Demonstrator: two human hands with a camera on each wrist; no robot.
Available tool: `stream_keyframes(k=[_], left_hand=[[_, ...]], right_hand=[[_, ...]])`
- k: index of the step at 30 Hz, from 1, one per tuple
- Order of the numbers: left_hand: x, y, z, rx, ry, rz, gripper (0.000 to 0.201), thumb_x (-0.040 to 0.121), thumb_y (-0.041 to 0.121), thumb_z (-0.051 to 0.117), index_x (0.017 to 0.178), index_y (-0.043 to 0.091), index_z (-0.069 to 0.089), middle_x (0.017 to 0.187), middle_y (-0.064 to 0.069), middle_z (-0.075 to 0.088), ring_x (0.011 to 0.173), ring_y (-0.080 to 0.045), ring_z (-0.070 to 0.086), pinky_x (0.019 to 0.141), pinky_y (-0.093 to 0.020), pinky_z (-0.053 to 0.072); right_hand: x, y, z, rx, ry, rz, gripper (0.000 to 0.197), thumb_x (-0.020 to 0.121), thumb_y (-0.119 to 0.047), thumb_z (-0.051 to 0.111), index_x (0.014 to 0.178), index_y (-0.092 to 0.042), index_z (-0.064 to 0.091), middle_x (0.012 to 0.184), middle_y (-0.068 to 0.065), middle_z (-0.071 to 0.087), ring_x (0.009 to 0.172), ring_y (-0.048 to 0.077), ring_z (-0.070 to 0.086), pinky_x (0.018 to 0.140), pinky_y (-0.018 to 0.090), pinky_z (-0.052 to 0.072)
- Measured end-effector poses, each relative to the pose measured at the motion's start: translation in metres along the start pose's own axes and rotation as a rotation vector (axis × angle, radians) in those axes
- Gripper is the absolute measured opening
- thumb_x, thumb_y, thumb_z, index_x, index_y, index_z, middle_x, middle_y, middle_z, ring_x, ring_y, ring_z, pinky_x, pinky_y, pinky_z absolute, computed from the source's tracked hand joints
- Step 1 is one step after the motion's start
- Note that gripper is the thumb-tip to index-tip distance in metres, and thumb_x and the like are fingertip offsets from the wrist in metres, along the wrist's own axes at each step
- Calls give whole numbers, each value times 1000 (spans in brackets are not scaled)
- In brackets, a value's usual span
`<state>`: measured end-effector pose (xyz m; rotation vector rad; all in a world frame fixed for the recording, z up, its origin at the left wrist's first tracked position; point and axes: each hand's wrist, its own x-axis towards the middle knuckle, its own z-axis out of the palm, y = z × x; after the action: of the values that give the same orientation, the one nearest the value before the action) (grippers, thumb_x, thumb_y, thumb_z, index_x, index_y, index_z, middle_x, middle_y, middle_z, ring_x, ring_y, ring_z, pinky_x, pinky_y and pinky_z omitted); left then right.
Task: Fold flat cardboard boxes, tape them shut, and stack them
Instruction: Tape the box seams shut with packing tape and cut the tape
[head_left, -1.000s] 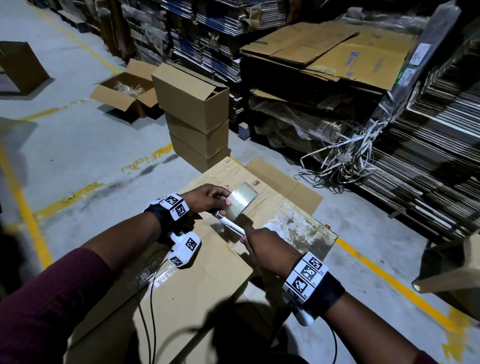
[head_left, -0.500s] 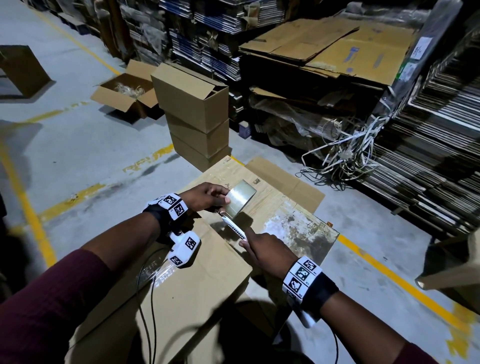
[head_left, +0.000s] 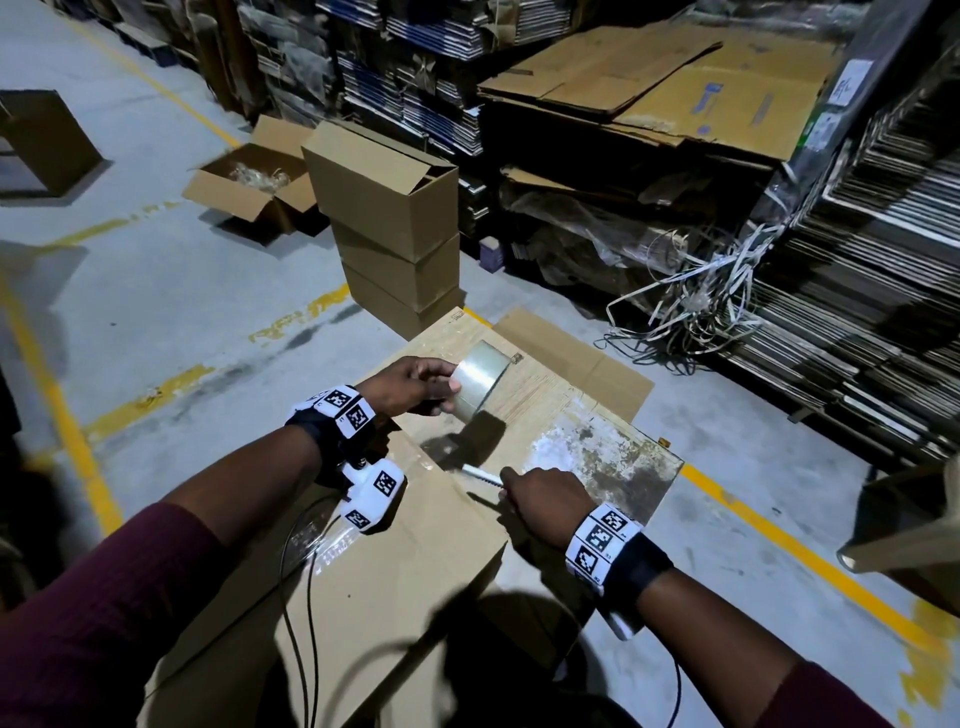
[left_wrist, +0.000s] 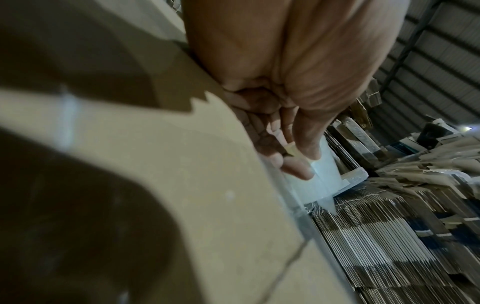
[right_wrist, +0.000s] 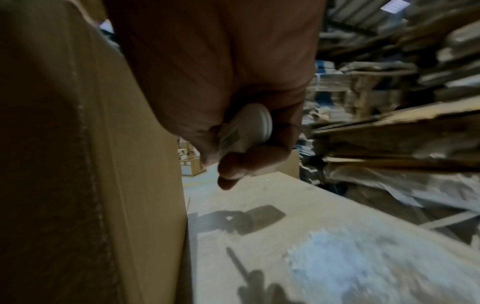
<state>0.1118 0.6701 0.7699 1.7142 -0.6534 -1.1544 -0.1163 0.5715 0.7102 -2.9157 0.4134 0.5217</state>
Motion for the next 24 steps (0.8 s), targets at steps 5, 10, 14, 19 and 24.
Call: stream_keyframes(k=[5, 10, 14, 19, 24], left_hand=[[-3, 1, 1, -2, 13, -11, 32, 96, 9, 64, 125, -5, 59, 73, 1, 68, 63, -5, 66, 62, -15, 54], [-5, 3, -2, -50, 67, 17, 26, 96, 13, 65, 119, 2, 63, 83, -3, 65, 67, -5, 66, 67, -15, 55], [-13, 7, -6, -135, 115, 44, 13, 95, 12, 65, 107, 15, 69, 76, 2, 67, 68, -6, 64, 69, -16, 56], [-37, 21, -31, -103, 57, 144, 27, 96, 10, 61, 122, 4, 64, 77, -2, 65, 68, -9, 61, 69, -19, 54], [-66, 13, -52, -145, 105, 209, 29, 95, 13, 61, 122, 6, 64, 87, -8, 62, 68, -12, 58, 70, -21, 52]], right_hand=[[12, 27, 12, 226, 41, 234, 17, 101, -28, 56, 110, -14, 49, 102, 11, 68, 74, 27, 54, 66, 32, 40], [49, 55, 14, 421, 0, 319, 53, 103, -32, 53, 146, -5, 36, 128, 25, 56, 113, 40, 58, 82, 38, 46], [54, 48, -13, 681, -66, 294, 65, 103, -57, 41, 142, -5, 48, 140, 23, 53, 122, 37, 56, 102, 42, 44], [47, -12, -49, 1462, -339, 68, 44, 98, -52, 56, 114, -12, 64, 105, 12, 70, 92, 22, 66, 89, 40, 54], [53, -39, -51, 1373, -435, -15, 40, 98, -56, 54, 123, -28, 68, 103, -5, 72, 80, 9, 64, 68, 19, 54]])
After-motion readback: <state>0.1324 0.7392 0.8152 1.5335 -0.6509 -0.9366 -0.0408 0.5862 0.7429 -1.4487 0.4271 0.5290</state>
